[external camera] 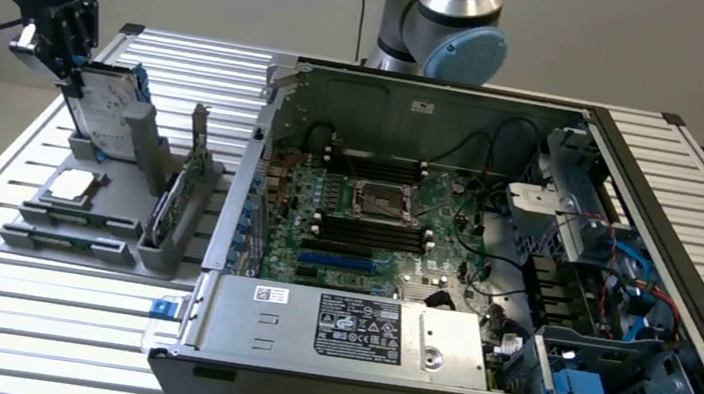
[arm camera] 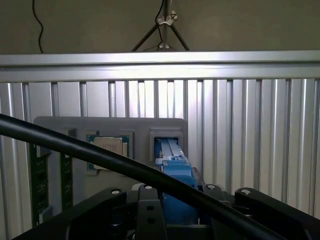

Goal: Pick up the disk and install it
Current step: 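Pick up the disk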

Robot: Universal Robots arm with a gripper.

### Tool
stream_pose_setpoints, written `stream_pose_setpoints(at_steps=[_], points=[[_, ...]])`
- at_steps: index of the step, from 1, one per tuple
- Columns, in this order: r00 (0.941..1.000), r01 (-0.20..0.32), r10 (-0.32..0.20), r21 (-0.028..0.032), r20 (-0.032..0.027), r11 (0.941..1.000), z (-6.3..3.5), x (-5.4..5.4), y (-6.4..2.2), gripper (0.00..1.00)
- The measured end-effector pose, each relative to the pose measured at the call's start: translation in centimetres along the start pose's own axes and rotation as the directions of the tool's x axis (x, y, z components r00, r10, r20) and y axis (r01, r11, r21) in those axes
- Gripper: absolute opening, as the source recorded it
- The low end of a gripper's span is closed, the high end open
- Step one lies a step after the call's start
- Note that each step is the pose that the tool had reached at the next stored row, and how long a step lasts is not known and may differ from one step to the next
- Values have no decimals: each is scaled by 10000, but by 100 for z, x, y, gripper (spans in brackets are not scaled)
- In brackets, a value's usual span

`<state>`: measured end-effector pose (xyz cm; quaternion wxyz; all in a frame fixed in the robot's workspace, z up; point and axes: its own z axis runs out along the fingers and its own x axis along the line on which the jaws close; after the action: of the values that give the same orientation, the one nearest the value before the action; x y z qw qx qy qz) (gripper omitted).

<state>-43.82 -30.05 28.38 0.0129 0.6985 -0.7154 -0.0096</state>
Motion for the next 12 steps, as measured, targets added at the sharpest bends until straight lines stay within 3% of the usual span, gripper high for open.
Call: stream_pose_setpoints(at_steps=[12], points=[[10000,0,0,4,2,10000,-4,0,0,33]])
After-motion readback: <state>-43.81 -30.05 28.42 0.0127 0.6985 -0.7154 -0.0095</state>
